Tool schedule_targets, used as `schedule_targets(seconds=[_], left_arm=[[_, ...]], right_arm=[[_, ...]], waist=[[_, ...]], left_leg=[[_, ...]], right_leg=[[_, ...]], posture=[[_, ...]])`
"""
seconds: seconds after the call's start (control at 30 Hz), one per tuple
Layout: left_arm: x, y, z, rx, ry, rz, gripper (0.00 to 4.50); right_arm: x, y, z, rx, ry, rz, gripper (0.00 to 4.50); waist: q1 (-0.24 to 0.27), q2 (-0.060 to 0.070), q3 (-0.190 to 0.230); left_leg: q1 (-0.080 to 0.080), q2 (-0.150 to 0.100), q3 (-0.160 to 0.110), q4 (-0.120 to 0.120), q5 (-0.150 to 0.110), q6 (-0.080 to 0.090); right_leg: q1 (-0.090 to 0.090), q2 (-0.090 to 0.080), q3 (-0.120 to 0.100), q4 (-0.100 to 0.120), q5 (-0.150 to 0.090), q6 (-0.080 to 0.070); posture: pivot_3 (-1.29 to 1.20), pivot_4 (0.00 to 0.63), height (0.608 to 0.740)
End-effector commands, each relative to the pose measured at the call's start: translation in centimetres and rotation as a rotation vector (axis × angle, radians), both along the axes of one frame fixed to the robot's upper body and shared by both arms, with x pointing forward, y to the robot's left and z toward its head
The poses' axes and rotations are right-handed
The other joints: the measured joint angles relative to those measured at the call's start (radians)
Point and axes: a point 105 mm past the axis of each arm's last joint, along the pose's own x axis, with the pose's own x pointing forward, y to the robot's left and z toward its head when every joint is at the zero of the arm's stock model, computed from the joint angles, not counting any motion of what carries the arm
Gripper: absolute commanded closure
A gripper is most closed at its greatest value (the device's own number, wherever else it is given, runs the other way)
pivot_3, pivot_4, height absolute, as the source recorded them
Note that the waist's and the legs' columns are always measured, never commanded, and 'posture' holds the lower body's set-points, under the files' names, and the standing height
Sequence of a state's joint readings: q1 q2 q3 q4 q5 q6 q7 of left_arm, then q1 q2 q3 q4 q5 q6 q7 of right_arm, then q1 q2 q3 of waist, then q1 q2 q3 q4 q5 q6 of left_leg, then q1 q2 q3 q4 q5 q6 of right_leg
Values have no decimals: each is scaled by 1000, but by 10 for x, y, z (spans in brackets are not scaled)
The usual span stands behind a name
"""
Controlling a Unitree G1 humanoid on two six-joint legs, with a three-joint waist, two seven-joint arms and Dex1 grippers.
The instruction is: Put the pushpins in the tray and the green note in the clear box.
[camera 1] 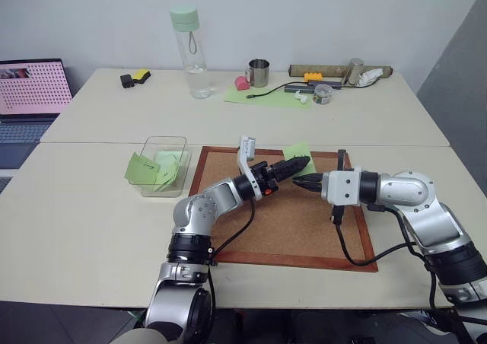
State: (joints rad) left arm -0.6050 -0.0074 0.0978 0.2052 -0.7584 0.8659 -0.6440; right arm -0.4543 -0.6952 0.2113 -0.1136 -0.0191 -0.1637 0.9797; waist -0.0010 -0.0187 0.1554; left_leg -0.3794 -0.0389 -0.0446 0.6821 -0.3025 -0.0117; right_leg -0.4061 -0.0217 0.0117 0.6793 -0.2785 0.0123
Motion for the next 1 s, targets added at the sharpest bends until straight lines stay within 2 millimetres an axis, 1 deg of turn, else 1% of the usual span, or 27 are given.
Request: schedule_targets(seconds=[0.03,0.17,0.23,0.27,0.43,0.5,0.53,0.6,0.77,0.9,1.0], left_arm=[[0,-1,11,-26,-43,-4,1439],[1,0,12,-32,-45,9,2104],[1,0,12,-36,-47,10,2567],[0,0,12,-36,-48,10,2710],[2,2,11,-32,-47,26,3704],[2,2,10,-29,-47,27,3905],[1,2,10,-29,-47,27,4160],[1,1,9,-22,-49,30,4456],[11,4,-1,18,-38,105,4456],[19,7,-9,55,-31,161,4456],[26,10,-14,77,-24,206,4456]], right_arm=[[-6,6,13,5,-59,40,4500],[-7,7,12,6,-57,43,4500],[-7,7,12,7,-56,46,4500],[-7,7,12,7,-56,48,4500],[-8,8,12,8,-57,52,4500],[-8,8,11,8,-57,52,4500],[-8,8,11,9,-57,52,4500],[-8,8,11,10,-57,53,4500],[-9,8,17,41,-71,58,4500],[-11,6,28,88,-84,47,4500],[-12,0,37,128,-89,24,4500]], waist=[[0,0,0],[0,0,0],[0,0,0],[0,0,0],[0,0,0],[0,0,0],[0,0,0],[0,0,0],[0,0,0],[1,0,0],[0,0,0]], left_leg=[[0,0,0,0,0,0],[0,0,0,0,0,0],[0,0,0,0,0,0],[0,0,0,0,0,0],[0,0,0,0,0,0],[0,0,0,0,0,0],[0,0,0,0,0,0],[0,0,0,0,0,0],[0,0,0,0,0,0],[0,0,0,0,0,0],[0,0,0,0,0,0]], right_leg=[[0,0,0,0,0,0],[0,0,0,0,0,0],[0,0,0,0,0,0],[0,0,0,0,0,0],[0,0,0,0,0,0],[0,0,0,0,0,0],[0,0,0,0,0,0],[0,0,0,0,0,0],[0,0,0,0,0,0],[0,0,0,0,0,0],[0,0,0,0,0,0]], posture=[[0,150,740],[0,150,740],[0,150,740],[0,150,740],[0,150,740],[0,150,740],[0,150,740],[0,150,740],[0,150,740],[0,150,740],[0,150,740]])
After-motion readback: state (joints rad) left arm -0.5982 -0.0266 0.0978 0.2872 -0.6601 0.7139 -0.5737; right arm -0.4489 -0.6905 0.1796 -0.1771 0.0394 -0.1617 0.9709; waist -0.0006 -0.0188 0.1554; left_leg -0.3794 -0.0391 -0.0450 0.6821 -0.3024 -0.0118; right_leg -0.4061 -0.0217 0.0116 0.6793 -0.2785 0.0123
